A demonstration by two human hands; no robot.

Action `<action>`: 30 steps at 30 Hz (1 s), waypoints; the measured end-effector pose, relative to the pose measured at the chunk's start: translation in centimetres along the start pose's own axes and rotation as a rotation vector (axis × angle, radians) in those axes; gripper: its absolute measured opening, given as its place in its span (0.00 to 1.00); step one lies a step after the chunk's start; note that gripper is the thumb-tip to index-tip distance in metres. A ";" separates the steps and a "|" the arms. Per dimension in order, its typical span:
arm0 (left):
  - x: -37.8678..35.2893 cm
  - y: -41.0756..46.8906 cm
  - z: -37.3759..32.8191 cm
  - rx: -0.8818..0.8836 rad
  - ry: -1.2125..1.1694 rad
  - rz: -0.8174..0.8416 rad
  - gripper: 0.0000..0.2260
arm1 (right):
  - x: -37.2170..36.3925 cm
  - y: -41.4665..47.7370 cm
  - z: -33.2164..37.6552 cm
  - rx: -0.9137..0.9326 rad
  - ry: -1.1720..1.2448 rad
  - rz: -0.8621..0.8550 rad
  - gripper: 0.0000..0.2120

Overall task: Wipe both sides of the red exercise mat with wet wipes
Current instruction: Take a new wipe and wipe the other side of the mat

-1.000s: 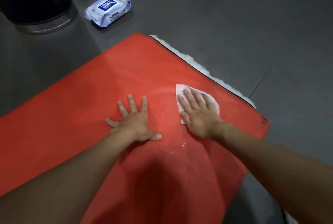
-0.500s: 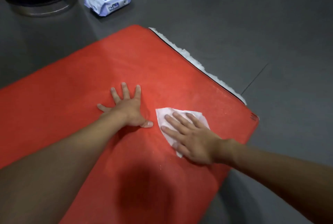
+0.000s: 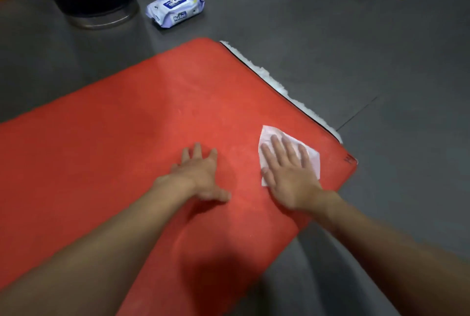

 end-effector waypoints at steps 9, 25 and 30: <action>-3.8 -3.8 0.6 0.176 -0.186 -0.034 0.54 | -0.6 -3.5 -0.9 0.004 -0.030 -0.044 0.35; -3.7 -5.6 5.9 0.290 -0.170 -0.040 0.59 | -1.3 -6.8 -0.6 0.197 -0.047 -0.118 0.29; -4.1 -5.8 5.9 0.293 -0.165 -0.017 0.58 | -2.8 -9.3 5.6 0.225 -0.034 -0.064 0.27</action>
Point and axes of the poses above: each hand's wrist, its own y-axis towards the middle knuckle, its own x-axis out of the back of the hand, z = x × y, the point moved 5 cm from there along y, towards the middle knuckle, and after that the axes turned 1 degree about -z, right-handed, at the moved point
